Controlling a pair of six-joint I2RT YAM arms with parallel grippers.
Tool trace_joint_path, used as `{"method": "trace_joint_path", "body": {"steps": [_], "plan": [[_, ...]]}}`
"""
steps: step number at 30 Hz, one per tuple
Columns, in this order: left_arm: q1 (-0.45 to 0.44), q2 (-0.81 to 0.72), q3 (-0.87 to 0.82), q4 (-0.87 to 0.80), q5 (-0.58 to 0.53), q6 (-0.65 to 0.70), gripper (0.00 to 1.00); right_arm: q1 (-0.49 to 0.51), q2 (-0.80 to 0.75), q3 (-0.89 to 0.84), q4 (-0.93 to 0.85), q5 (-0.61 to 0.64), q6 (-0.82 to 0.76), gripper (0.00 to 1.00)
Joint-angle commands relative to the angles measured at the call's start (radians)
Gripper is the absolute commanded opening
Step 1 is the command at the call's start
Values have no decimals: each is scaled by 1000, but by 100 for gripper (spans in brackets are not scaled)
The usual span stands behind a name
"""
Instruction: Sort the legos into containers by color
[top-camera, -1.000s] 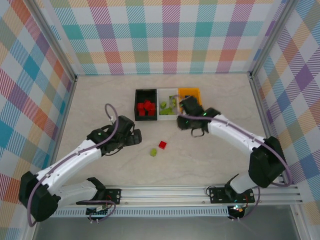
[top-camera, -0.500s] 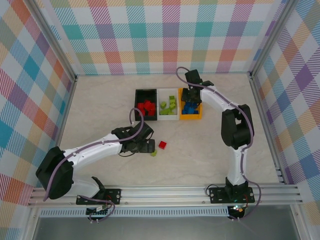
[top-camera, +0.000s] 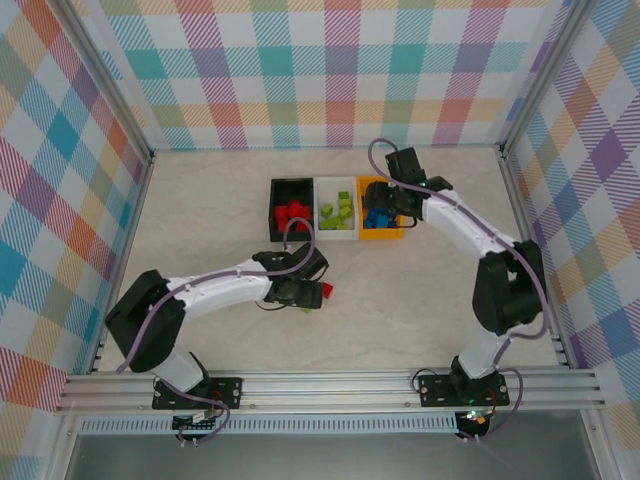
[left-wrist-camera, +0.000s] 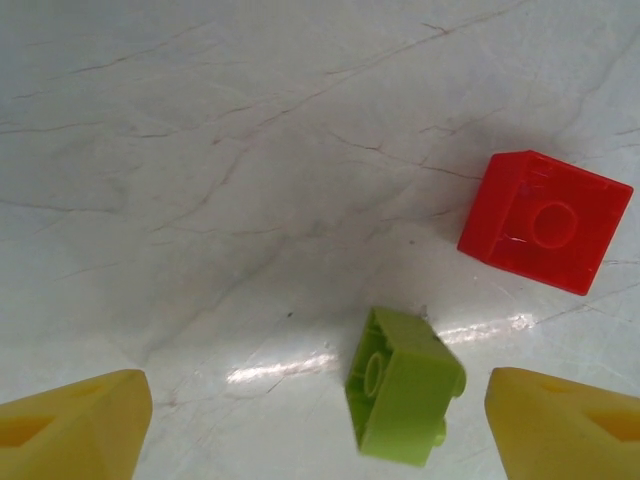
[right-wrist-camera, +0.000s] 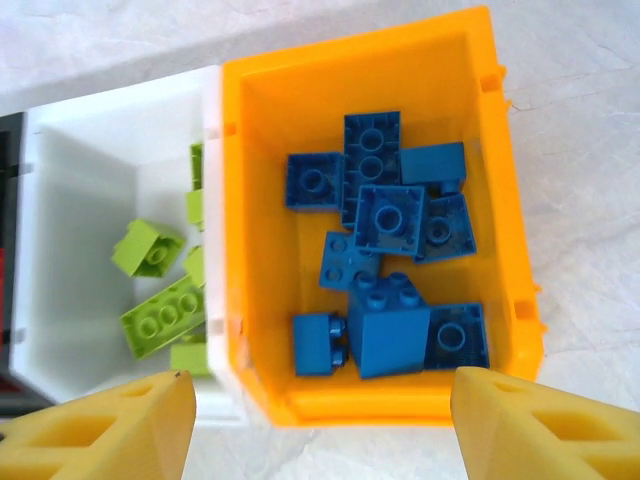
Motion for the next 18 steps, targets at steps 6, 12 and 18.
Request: {"method": "trace_joint_path", "body": {"steps": [6, 12, 18], "plan": [[-47, 141, 92, -33, -9, 36, 65, 5, -123, -118, 58, 34, 21, 68], [-52, 148, 89, -35, -22, 21, 31, 5, -151, -138, 58, 49, 27, 68], [-49, 108, 158, -80, -83, 3, 18, 5, -198, -186, 59, 54, 54, 68]]}}
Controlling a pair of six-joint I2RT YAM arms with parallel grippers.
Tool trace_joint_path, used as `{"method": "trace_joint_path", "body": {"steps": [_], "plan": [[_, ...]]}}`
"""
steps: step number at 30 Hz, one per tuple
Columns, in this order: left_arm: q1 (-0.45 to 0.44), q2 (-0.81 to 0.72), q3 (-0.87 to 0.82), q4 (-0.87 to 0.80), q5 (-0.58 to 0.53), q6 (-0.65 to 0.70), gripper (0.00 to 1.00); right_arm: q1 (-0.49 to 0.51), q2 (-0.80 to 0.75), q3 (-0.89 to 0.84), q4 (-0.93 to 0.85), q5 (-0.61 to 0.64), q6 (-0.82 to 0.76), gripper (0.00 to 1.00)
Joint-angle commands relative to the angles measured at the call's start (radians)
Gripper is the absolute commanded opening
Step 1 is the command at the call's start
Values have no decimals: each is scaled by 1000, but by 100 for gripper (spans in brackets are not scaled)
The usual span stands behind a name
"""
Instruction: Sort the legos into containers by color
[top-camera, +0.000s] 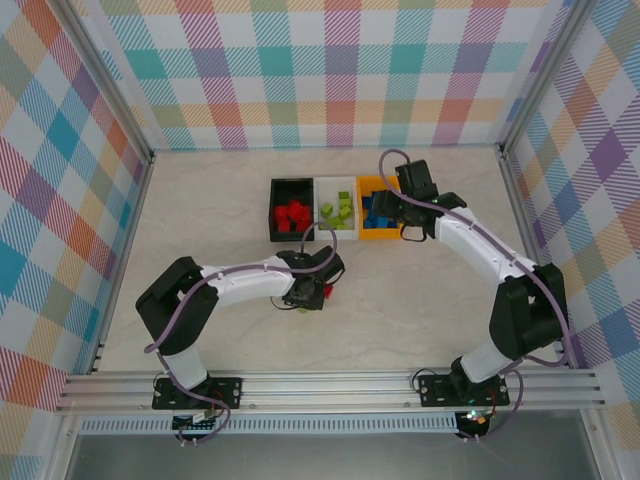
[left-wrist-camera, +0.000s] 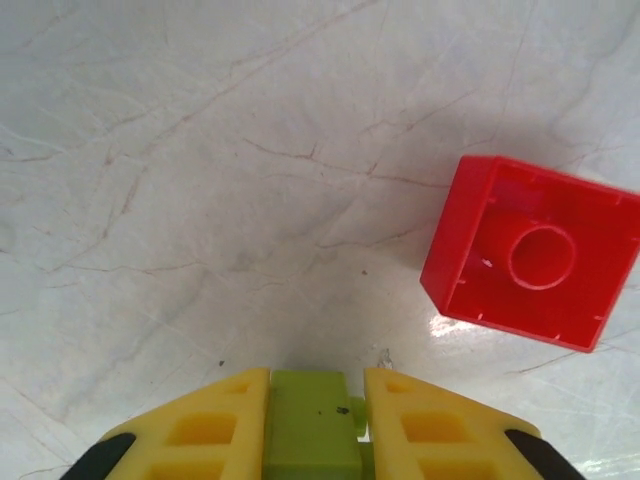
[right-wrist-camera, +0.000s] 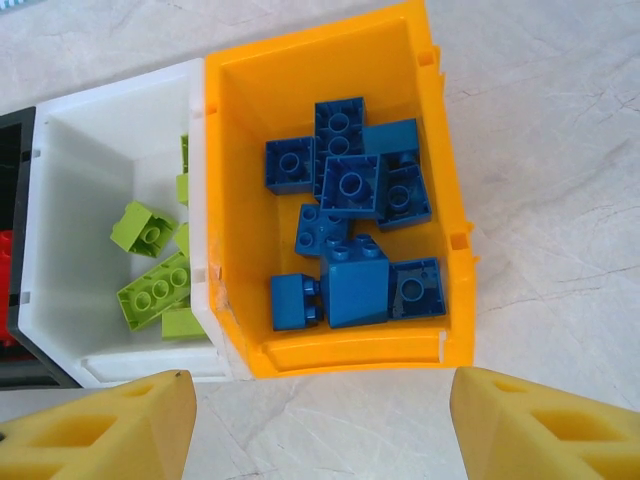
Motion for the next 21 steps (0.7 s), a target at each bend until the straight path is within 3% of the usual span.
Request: {"method": "trace_joint_path", "body": {"steps": [1, 7, 14, 21], "plan": [[-2, -52, 91, -58, -69, -9, 18, 0, -57, -53, 26, 11, 35, 68], [105, 1, 355, -57, -133, 13, 18, 2, -123, -169, 49, -12, 70, 68], [218, 316, 749, -91, -193, 36, 16, 2, -164, -245, 44, -30, 60, 69], [231, 560, 1069, -184, -204, 41, 16, 40, -238, -335, 76, -83, 34, 69]]}}
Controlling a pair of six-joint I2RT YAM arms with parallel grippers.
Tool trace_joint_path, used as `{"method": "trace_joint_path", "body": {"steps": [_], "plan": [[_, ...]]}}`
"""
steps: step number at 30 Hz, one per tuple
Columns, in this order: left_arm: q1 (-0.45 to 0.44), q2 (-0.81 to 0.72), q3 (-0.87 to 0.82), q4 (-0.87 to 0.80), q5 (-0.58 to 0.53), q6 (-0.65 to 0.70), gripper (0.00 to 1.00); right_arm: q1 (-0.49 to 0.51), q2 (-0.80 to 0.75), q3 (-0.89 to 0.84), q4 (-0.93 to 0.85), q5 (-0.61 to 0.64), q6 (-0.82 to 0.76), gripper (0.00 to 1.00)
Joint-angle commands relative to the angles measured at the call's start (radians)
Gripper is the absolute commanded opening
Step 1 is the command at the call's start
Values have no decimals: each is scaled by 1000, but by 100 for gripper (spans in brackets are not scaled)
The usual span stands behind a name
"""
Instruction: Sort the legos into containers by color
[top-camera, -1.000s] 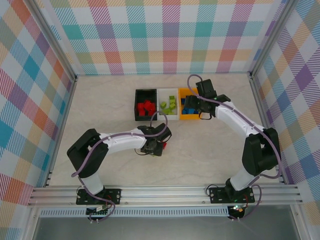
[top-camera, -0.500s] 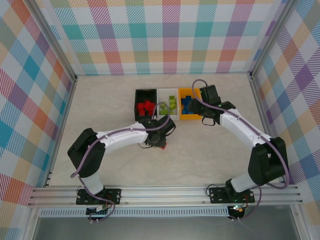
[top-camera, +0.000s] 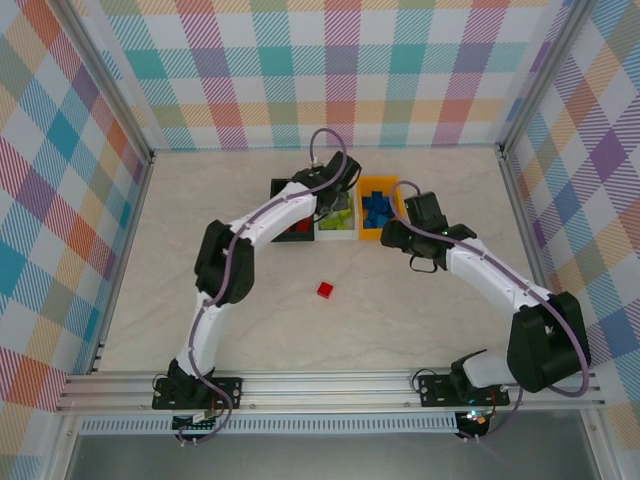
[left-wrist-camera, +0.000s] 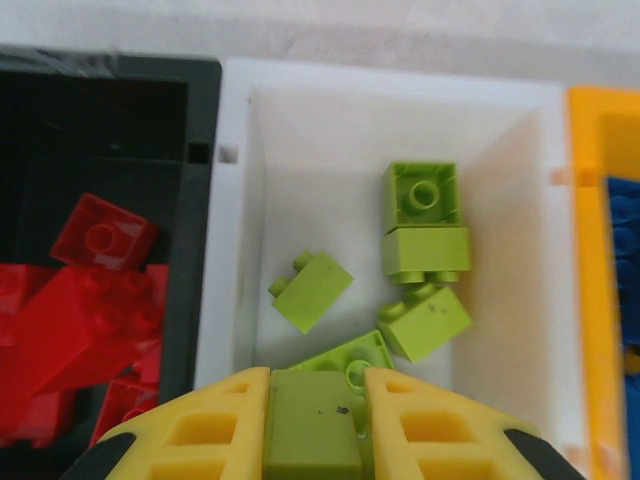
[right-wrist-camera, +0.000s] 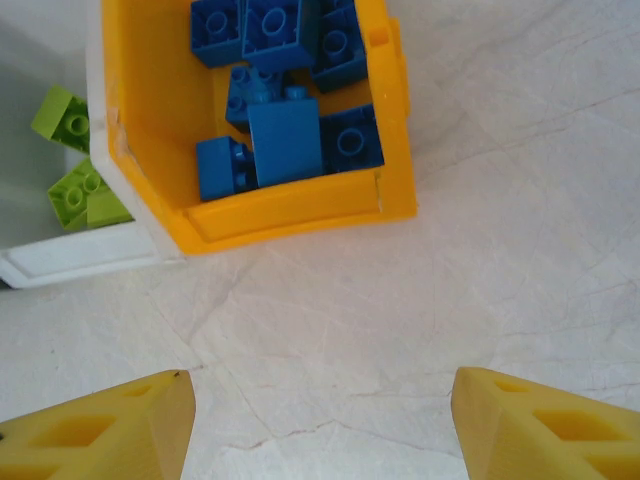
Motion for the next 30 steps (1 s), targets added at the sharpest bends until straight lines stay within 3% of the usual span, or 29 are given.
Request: {"method": "trace_joint_path", "body": {"steps": [1, 2, 5, 8, 12, 15, 20, 25, 30], "plan": [[-9, 56, 129, -99, -20, 15, 17, 40, -66, -58, 44, -66, -25, 69], [-9, 70, 155, -108, -15, 15, 22, 55, -81, -77, 55, -87, -32, 70], [-9, 61, 174, -103, 16, 8, 49, 115, -114, -124, 90, -195, -80, 74], [-10, -7, 148, -83, 35, -5, 74, 215, -103, -130, 97, -216, -130, 76], [-10, -204, -13, -2, 44, -26, 92, 319, 17, -86, 116, -218, -180, 78], [-10, -407, -238, 79, 28, -43, 100, 382, 156, -16, 120, -192, -216, 78], [-10, -739, -606, 136, -11, -79, 100, 434, 356, 98, 123, -118, -244, 78], [-8, -1044, -956, 113, -75, -149, 100, 454, 458, 176, 78, -43, -241, 76], [-3, -1211, -1114, 23, -106, -206, 100, 485, 500, 183, 62, -50, -251, 69]]}}
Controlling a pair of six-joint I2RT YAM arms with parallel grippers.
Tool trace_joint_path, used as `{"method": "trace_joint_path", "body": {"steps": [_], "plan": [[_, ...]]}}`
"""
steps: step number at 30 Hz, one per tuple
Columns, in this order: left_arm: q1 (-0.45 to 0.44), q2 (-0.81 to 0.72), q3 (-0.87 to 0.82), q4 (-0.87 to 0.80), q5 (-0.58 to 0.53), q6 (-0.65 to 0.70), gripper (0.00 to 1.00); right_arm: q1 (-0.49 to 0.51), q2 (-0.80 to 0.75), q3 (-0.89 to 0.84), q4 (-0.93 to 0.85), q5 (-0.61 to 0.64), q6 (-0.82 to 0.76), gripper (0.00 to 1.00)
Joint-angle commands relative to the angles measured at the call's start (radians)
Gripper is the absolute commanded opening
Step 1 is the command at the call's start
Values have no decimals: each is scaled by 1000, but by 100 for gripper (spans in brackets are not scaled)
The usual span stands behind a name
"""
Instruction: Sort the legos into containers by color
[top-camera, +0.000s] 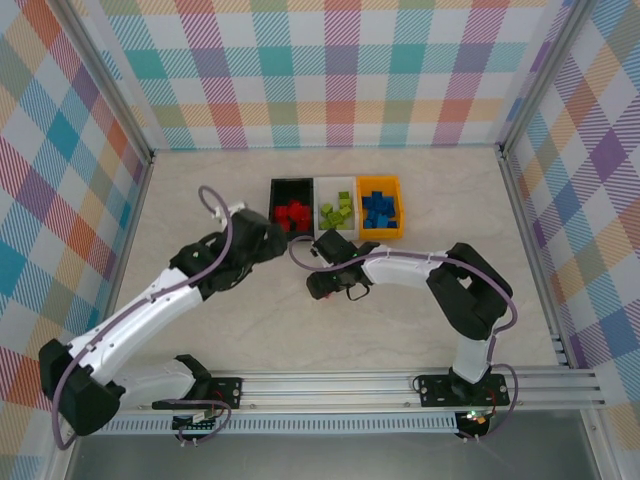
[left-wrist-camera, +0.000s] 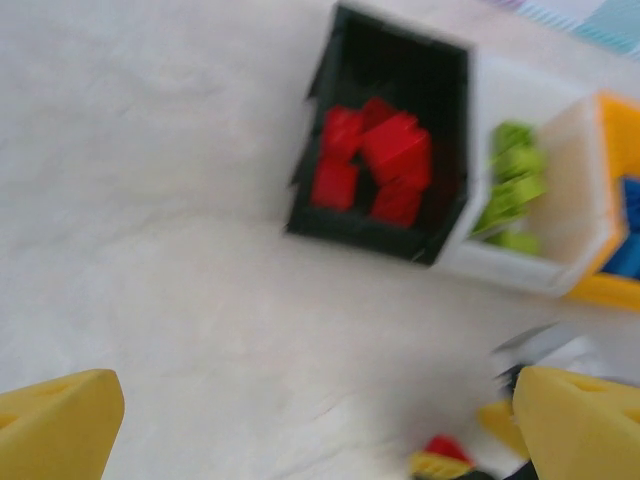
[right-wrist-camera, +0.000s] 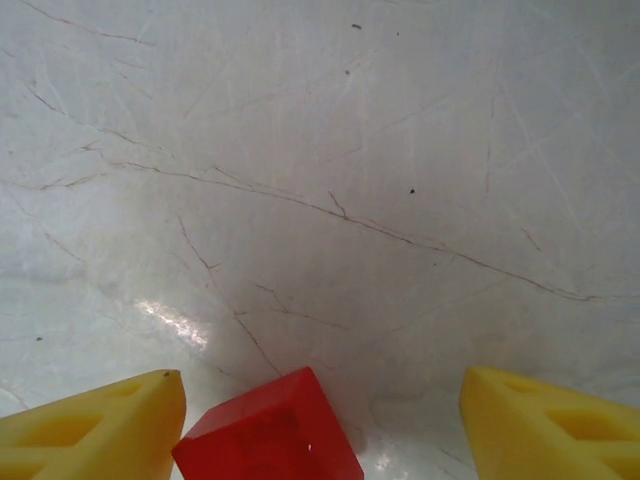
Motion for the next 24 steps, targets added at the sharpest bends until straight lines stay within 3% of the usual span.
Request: {"method": "trace_joint_path", "body": {"steps": [1, 7, 11, 14, 19, 24], "plan": [[2, -71, -67, -67, -53, -70, 100, 37, 34, 25, -37, 14, -24, 66], [27, -114, -99, -109, -68, -84, 100, 72, 45, 35, -60, 9, 7, 60], [32, -120, -84, -126, -74, -74, 100, 79, 41, 52, -65, 29, 14, 45], [33, -133, -84, -134, -88, -68, 100, 79, 16, 99, -58, 41, 7, 40], [35, -161, -92, -152, -125, -65, 100, 39, 37, 318, -49, 51, -13, 37], [35, -159, -81, -181, -156, -55, 100, -39, 234, 641, -91, 63, -9, 37]]}}
